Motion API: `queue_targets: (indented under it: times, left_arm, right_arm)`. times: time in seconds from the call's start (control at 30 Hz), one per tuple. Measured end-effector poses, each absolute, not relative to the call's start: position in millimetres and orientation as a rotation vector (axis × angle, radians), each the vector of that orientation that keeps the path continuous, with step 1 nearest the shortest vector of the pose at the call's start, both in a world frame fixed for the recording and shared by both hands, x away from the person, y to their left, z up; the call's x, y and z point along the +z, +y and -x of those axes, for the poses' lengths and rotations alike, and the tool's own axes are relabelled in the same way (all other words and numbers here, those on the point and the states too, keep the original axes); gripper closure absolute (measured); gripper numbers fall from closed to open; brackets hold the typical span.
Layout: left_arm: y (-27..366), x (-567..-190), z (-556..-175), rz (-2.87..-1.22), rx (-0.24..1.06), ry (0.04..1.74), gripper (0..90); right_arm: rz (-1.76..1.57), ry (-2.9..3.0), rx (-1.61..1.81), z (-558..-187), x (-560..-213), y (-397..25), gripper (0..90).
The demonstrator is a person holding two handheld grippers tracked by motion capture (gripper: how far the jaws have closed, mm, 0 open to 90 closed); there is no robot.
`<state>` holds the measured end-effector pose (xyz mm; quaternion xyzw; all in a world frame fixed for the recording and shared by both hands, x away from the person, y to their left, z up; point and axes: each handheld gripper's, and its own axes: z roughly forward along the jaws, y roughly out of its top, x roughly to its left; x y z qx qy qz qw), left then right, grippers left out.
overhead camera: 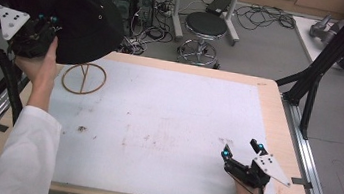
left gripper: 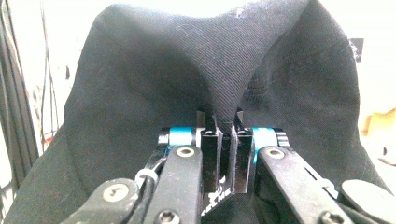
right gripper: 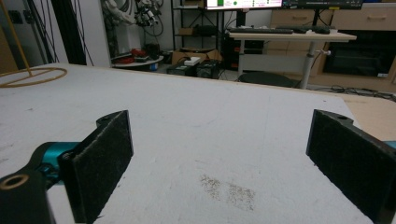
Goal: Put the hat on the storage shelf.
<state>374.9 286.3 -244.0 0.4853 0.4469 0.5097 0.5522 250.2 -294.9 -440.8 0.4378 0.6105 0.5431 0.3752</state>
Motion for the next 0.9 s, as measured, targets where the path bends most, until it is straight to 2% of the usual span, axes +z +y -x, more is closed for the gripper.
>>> queue_targets:
  times: [0.17,0.43,0.9]
  left_arm:
    - [293.3,-245.8,-401.8,-1.199,1.199,1.134,85.9]
    - [298.1,-238.0,-424.8,-1.236,1.145,1.199,85.8]
    - [292.2,-247.0,-431.4,-1.290,1.125,1.228,85.4]
  right_arm:
    - [-1.118,1.565,1.392,-250.1,-441.0,-295.2,6.4]
    - [-1.108,1.575,1.392,-249.6,-441.4,-295.1,6.4]
    - [-1.121,1.572,1.407,-250.3,-441.4,-296.0,6.4]
